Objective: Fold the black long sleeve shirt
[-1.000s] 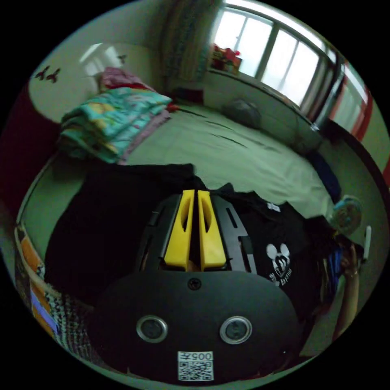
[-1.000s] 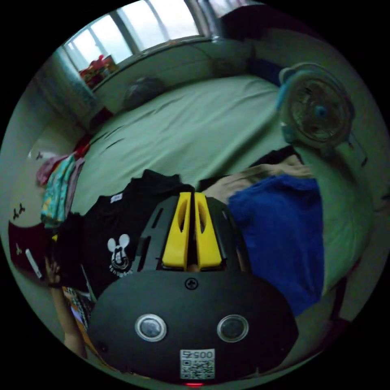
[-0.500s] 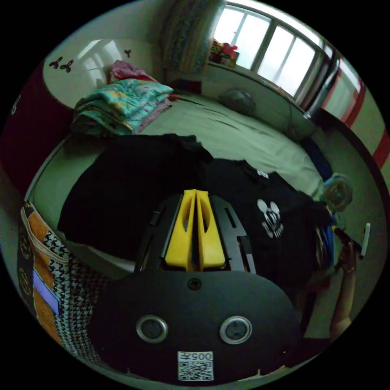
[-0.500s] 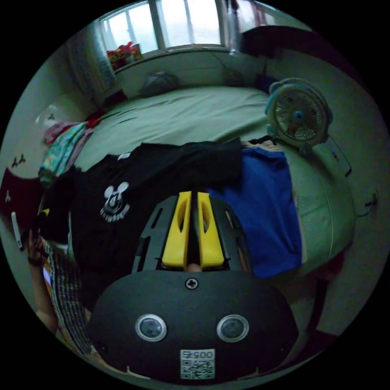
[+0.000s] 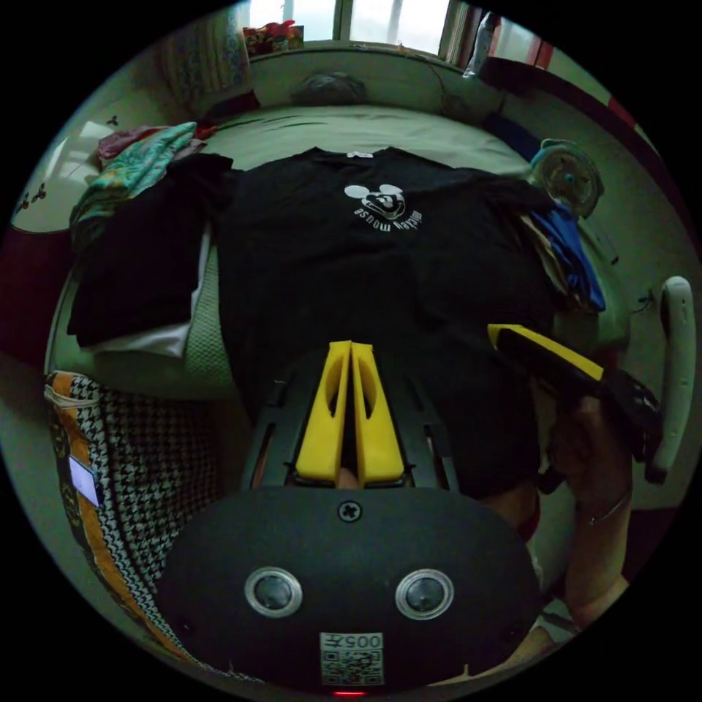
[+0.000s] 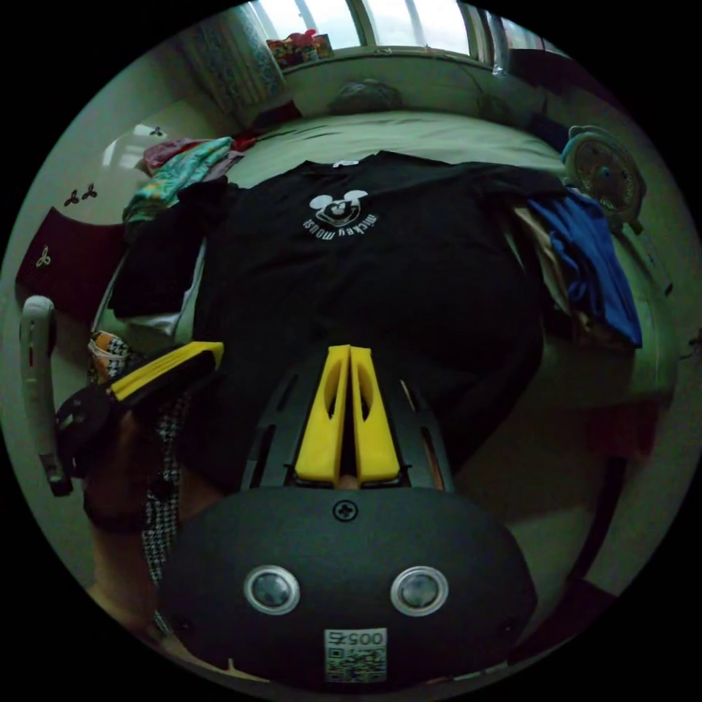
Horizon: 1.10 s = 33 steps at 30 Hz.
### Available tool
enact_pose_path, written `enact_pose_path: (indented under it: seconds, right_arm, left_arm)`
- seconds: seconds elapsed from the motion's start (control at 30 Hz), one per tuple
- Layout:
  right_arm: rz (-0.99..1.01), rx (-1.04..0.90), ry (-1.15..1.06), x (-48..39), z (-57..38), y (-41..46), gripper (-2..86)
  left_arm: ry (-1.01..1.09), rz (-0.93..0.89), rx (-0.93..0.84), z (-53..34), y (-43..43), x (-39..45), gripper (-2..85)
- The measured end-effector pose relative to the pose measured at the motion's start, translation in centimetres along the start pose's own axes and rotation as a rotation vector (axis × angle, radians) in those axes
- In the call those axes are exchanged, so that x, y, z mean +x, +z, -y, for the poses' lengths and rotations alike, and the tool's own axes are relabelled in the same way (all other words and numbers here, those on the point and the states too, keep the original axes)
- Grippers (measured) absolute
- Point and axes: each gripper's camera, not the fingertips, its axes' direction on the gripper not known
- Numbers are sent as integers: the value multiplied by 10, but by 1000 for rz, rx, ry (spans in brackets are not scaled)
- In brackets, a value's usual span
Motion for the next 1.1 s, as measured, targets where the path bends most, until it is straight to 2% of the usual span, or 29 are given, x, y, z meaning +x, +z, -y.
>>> enact_pose_path:
  seconds: [0.57,1.1]
  right_arm:
    - [-132,18,-89,-86,-50,-11,-10]
    - [-117,17,-61,-123,-88,-15,-12]
  left_arm:
    - [40,32,19,-53,22,89,-7]
    - [34,19,18,-91,39,153,-7]
